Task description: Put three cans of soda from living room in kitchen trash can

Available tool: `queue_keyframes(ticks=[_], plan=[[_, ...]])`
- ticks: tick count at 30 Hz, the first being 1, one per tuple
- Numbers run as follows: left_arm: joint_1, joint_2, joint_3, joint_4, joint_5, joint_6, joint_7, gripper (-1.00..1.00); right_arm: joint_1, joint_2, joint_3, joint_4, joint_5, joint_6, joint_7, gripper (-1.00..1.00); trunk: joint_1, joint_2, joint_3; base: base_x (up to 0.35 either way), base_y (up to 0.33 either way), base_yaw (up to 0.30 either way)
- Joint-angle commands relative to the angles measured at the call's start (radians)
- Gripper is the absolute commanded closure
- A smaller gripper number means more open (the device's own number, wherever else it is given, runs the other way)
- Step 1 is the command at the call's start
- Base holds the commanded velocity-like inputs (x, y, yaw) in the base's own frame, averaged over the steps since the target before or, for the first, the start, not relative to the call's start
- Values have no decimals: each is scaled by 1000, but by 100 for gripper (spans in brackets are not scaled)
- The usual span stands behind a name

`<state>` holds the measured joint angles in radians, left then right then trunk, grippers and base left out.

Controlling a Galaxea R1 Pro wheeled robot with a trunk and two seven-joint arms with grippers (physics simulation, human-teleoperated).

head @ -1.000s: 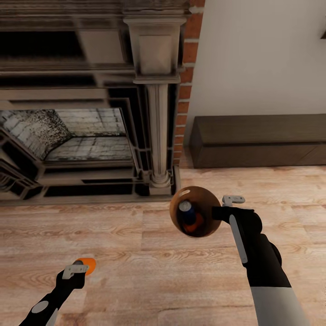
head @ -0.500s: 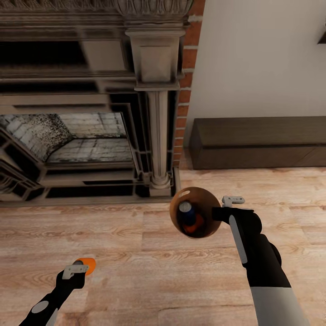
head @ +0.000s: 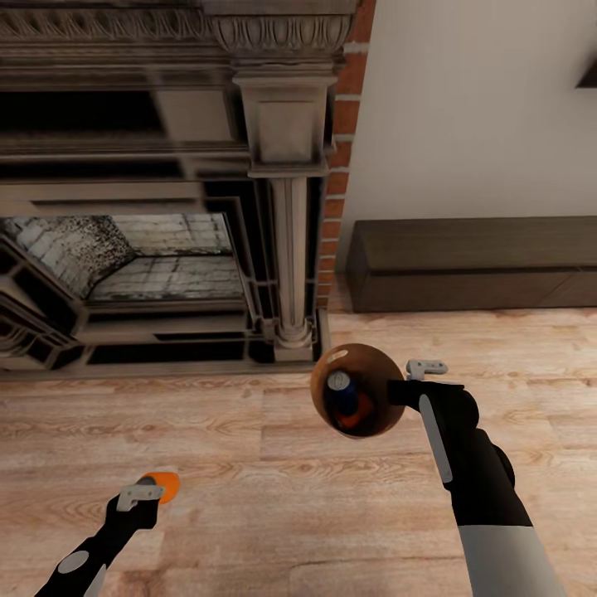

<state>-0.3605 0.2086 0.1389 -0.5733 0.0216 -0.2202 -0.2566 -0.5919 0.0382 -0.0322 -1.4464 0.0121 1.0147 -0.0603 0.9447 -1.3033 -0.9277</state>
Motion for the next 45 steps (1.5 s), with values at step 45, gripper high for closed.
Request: queue_keyframes(ticks=[45], plan=[[0, 0, 51, -278, 3, 250, -461, 100, 0, -1, 32, 159, -3, -6, -2, 100, -62, 112, 50, 0, 0, 0]])
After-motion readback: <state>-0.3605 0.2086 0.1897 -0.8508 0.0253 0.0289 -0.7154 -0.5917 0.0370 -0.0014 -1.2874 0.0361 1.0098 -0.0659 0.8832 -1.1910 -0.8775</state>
